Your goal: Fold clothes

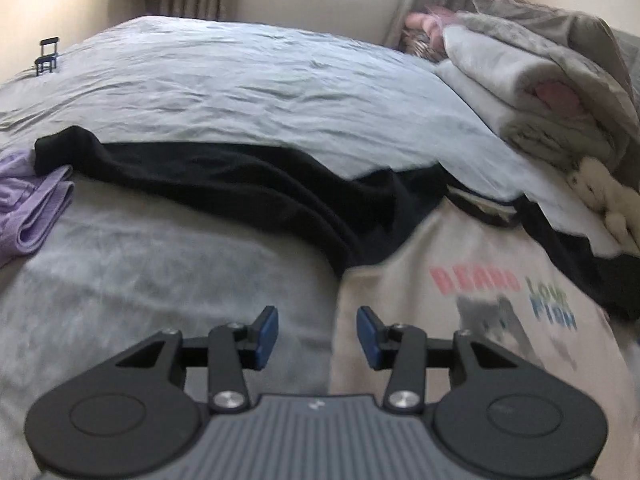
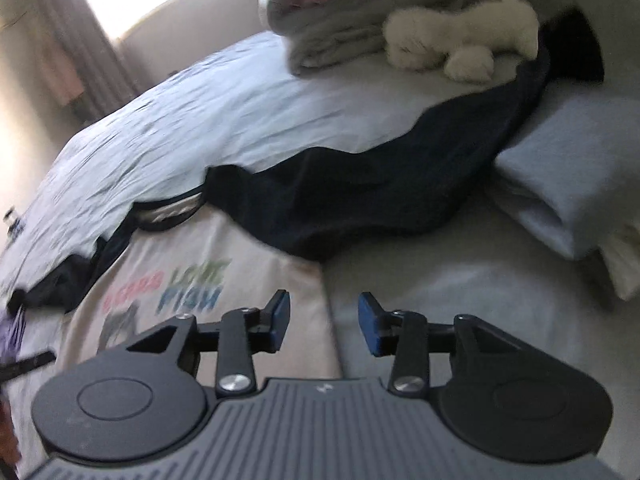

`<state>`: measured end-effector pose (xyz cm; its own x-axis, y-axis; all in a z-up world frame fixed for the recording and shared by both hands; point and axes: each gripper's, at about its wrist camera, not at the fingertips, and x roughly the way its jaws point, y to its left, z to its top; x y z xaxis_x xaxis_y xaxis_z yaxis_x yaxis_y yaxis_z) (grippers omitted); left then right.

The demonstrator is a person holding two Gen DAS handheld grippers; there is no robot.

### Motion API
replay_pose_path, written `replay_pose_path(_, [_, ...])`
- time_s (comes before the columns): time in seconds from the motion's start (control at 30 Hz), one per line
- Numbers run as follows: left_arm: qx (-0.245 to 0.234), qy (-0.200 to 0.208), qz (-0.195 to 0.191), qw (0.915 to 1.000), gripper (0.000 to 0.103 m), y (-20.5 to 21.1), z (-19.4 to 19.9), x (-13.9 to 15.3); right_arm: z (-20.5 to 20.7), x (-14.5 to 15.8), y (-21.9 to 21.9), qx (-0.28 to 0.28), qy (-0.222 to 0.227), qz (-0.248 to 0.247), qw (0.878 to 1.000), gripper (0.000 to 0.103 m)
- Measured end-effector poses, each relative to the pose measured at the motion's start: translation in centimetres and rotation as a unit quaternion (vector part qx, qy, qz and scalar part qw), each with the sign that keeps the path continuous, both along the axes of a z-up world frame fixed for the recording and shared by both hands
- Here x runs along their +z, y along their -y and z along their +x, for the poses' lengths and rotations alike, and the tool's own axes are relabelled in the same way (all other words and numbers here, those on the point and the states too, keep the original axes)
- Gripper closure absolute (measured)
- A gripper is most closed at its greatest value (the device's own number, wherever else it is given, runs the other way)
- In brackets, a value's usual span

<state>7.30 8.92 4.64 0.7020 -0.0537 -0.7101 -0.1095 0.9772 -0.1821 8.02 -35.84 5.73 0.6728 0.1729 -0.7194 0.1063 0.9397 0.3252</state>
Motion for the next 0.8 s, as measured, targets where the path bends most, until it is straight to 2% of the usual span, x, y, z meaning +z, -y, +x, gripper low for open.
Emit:
replay_pose_path(0.13, [0.006, 0.009, -0.011, 0.9999, 0.055, -1.0, 2.0, -0.6, 2.9, -2.3, 1.2, -0.019, -0.003, 0.039, 0.999, 0.060])
replay_pose_path(0.23, [0.009, 0.012, -0.013, 0.9998, 0.054, -1.2, 3.5, -1.2, 4.0, -3.6, 1.9, -0.018, 0.000, 0.068, 0.998, 0.050])
replay_pose_path(0.37, [0.002, 0.014, -0.023, 0.9996, 0.054, -0.9, 5.0, -1.8, 5.4, -4.2, 1.5, -0.013, 0.013, 0.068, 0.998, 0.035])
replay_pose_path(0.47, [-0.011, 0.025, -0.040, 0.9988, 0.054, -0.7, 5.6, -1.9, 6.1, -4.0, 0.8, -0.009, 0.028, 0.049, 0.998, 0.035])
replay_pose_path(0.53, [-0.013, 0.030, -0.039, 0.9987, 0.057, -0.3, 5.7, -2.1, 6.4, -4.2, 0.3, -0.009, 0.040, 0.032, 0.999, 0.042])
replay_pose_path(0.6, [-0.020, 0.044, -0.035, 0.9982, 0.066, 0.0, 5.8, -2.3, 6.6, -4.2, -0.1, -0.010, 0.043, 0.013, 0.999, 0.085])
replay_pose_path(0.63, [-0.025, 0.051, -0.034, 0.9978, 0.078, 0.1, 5.9, -2.4, 6.7, -4.2, -0.3, -0.010, 0.045, 0.004, 0.999, 0.092])
replay_pose_path(0.7, [-0.022, 0.053, -0.031, 0.9978, 0.089, -0.1, 6.1, -2.7, 6.7, -4.1, -0.7, -0.012, 0.051, -0.016, 0.999, 0.095])
replay_pose_path(0.8, [-0.012, 0.049, -0.027, 0.9984, 0.092, -0.5, 6.2, -2.7, 6.3, -3.1, -1.5, -0.017, 0.080, -0.059, 0.995, 0.097])
